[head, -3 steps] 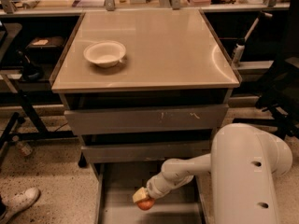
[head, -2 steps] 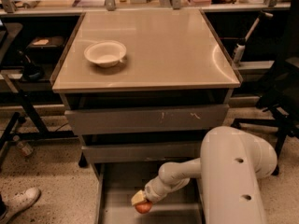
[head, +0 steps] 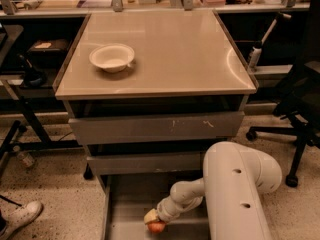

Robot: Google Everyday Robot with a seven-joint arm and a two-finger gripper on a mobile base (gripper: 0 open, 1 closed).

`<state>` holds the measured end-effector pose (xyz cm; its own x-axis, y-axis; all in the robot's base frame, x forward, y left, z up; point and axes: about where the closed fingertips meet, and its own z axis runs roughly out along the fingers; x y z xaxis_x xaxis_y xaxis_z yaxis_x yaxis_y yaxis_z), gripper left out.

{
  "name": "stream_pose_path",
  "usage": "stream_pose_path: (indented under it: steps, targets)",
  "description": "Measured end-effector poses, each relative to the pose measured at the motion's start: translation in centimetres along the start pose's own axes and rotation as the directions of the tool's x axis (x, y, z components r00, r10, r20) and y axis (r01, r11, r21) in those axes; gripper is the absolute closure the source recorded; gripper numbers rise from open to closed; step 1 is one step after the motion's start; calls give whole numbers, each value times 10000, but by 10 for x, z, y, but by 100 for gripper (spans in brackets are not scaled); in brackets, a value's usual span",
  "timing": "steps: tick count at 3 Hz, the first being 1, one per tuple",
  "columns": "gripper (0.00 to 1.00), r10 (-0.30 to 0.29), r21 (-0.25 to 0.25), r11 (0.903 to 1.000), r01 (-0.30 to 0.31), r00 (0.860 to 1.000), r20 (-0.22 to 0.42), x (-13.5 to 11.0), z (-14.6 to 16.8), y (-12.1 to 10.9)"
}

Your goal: Place apple into bottom drawer

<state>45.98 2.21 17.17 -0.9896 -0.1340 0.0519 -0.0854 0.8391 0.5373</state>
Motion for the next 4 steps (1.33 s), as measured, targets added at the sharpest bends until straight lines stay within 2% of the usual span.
stream_pose_path:
  steps: [2, 4]
  targets:
    - [100, 568, 459, 9971, -603, 9957, 734, -22, 7, -37]
    - [100, 1108, 879, 9882, -1258, 9813, 1577, -36, 9, -61]
